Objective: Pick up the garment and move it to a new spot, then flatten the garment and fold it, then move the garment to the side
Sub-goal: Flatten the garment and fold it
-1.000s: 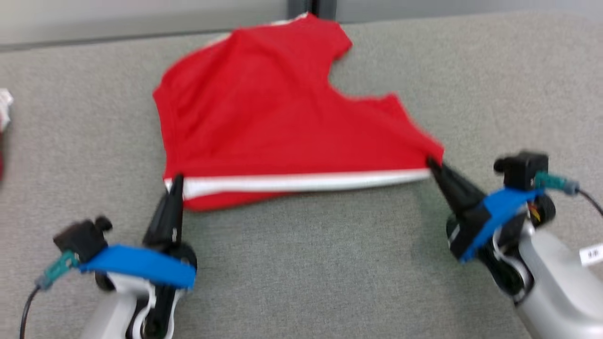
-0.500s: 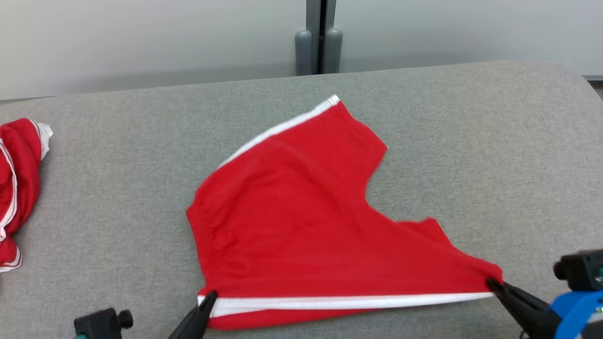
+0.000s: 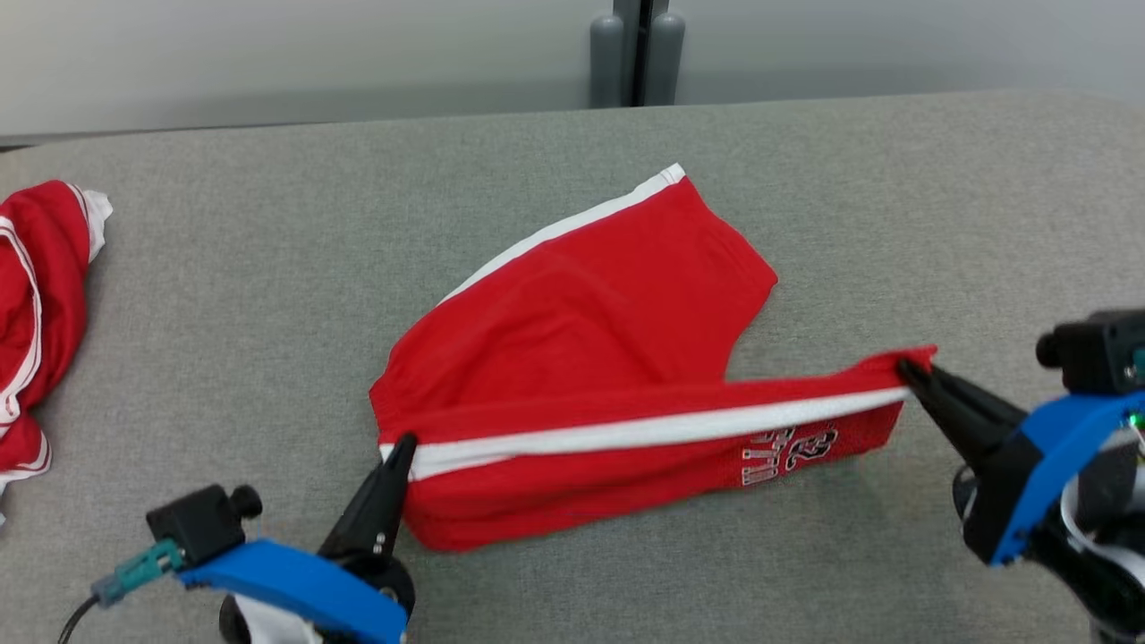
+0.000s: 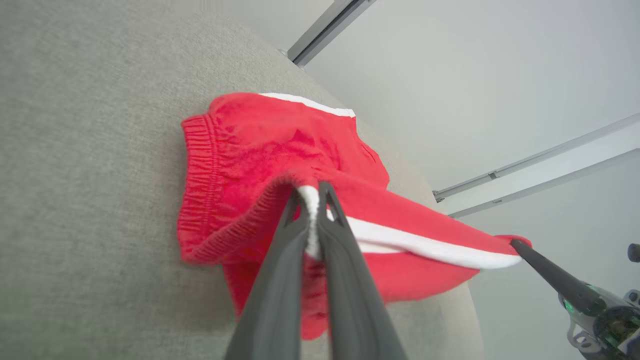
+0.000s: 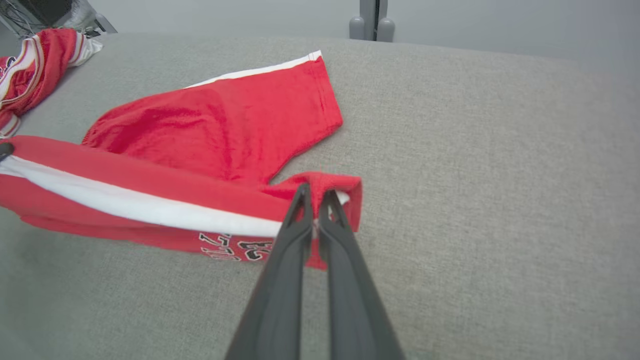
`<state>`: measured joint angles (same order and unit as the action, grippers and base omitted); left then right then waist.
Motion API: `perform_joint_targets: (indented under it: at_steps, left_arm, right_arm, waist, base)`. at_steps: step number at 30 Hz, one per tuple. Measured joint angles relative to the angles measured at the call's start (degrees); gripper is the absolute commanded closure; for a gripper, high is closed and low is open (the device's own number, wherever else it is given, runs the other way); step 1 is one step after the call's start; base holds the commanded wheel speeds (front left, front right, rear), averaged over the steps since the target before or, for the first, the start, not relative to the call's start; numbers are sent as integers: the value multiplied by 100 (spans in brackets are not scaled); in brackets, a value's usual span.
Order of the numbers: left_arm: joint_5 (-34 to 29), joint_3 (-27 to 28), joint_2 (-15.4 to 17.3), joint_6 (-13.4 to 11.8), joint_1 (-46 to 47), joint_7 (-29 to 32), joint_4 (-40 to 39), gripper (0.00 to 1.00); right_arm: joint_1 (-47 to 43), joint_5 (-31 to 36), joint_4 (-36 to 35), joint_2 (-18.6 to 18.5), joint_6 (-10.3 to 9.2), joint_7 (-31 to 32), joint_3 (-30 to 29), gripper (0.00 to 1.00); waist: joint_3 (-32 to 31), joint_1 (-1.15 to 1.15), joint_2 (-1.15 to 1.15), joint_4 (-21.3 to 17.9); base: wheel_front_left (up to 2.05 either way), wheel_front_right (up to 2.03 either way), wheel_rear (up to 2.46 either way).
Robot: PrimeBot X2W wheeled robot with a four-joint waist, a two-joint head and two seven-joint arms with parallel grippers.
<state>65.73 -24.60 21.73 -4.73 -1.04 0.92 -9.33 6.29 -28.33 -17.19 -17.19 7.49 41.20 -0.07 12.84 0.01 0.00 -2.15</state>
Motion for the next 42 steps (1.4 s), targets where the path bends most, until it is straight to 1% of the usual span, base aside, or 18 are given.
perform_joint_targets:
  at_steps: [2,6,8,12,14,18,22,23,24,25,26,27,34,38,39,42]
  left_arm:
    - [-56,-8,-159,20,417,-24,281,100]
    - [-118,149,-608,25,1224,-335,902,100]
    - [-142,144,-756,81,1610,-374,1270,100]
    - [-205,97,-965,246,2184,-446,1947,100]
    - [-230,94,-1060,355,2423,-521,2198,100]
    - [-274,16,-1176,526,2652,-593,2614,100]
    - [-279,-14,-1350,655,2810,-719,2864,100]
    - [-279,-16,-1391,677,2839,-762,2915,95]
    - [-280,-30,-1423,695,2859,-784,2961,86]
    - [-280,-38,-1460,730,2890,-812,3012,70]
    - [-277,-40,-1499,734,2920,-831,3062,53]
    - [-277,-42,-1529,748,2943,-865,3110,0]
    - [-342,-157,-1547,872,2900,-1021,3371,0]
    - [-511,-168,-1402,942,2596,-1295,3360,0]
    - [-587,3,-1327,982,2386,-1473,3300,0]
    - [-883,174,-1243,1004,2253,-1569,3203,0]
  right_arm:
    - [592,-19,383,-105,0,-80,212,100]
    - [1761,-83,1143,-253,0,-333,553,100]
    - [2280,-102,1584,-290,-1,-456,715,100]
    - [3144,-123,2466,-302,-1,-736,1061,100]
    - [3496,-143,2881,-264,-1,-936,1126,100]
    - [4042,-96,3637,-133,-1,-1170,1294,100]
    - [4451,-71,4189,-123,-1,-1324,1449,100]
    - [4520,-62,4313,-124,-1,-1366,1468,100]
    - [4580,-63,4428,-127,-1,-1397,1485,100]
    - [4632,-69,4548,-130,-1,-1439,1494,91]
    - [4665,-87,4634,-133,-1,-1490,1516,23]
    - [4689,-104,4715,-132,-1,-1572,1534,0]
    - [4680,-318,5138,-182,-1,-1838,1745,0]
    - [4435,-502,5257,-308,-1,-1825,1846,0]
    - [4234,-590,5271,-438,-1,-1816,1905,0]
    - [4094,-660,5298,-491,-1,-1862,1893,0]
  waist:
    - [119,0,0,63]
    - [432,1,0,224]
    - [603,1,0,324]
    - [904,1,0,556]
    - [1037,1,0,673]
    - [1257,1,0,880]
    - [1395,1,0,1071]
    - [1420,1,0,1114]
    - [1442,1,0,1153]
    - [1459,1,0,1194]
    - [1470,1,0,1229]
    - [1479,0,0,1257]
    - [1314,0,0,1302]
    - [1076,0,0,1276]
    - [880,-1,0,1246]
    - [729,-1,0,1194]
  base:
    - [0,0,0]
    - [0,0,0]
    - [0,0,0]
    - [0,0,0]
    - [0,0,0]
    - [0,0,0]
    - [0,0,0]
    - [0,0,0]
    - [0,0,0]
    - [0,0,0]
    - [0,0,0]
    - [0,0,0]
    - [0,0,0]
    - [0,0,0]
    - [0,0,0]
    - [0,0,0]
